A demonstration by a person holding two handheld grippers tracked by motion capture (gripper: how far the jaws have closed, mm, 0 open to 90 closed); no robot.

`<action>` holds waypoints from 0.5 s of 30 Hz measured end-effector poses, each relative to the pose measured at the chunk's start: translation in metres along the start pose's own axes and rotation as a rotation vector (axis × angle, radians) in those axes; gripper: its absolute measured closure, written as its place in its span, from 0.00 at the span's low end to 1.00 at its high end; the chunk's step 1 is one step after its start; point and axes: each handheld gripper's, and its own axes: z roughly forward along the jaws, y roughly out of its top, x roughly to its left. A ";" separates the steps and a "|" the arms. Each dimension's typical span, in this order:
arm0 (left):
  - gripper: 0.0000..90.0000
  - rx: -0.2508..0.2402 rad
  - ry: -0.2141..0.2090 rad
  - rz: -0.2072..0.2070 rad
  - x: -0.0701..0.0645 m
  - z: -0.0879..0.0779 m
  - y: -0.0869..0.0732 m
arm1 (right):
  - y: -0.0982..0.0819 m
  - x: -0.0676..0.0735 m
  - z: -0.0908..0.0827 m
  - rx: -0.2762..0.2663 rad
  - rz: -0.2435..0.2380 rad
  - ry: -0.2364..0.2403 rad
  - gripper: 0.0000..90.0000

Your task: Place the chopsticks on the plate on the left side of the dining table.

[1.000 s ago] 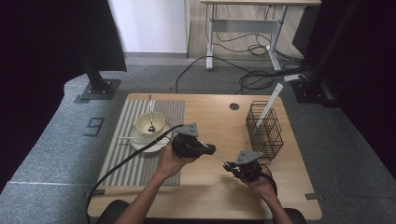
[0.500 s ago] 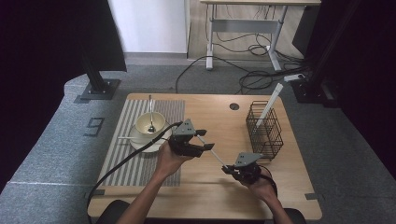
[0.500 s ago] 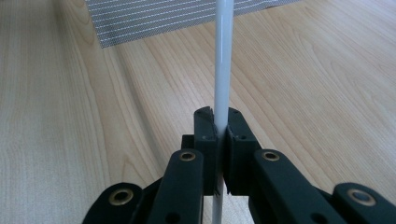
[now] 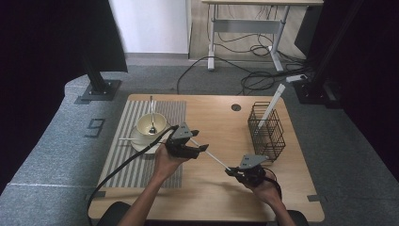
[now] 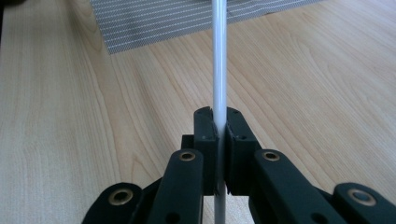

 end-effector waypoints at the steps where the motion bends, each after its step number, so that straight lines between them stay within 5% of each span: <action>1: 0.35 0.008 0.008 0.006 0.000 0.001 -0.002 | 0.000 0.000 -0.001 0.001 -0.001 0.000 0.94; 15: 0.34 0.039 0.015 -0.009 0.007 0.008 -0.025 | 0.002 0.002 -0.005 0.007 -0.006 -0.001 0.94</action>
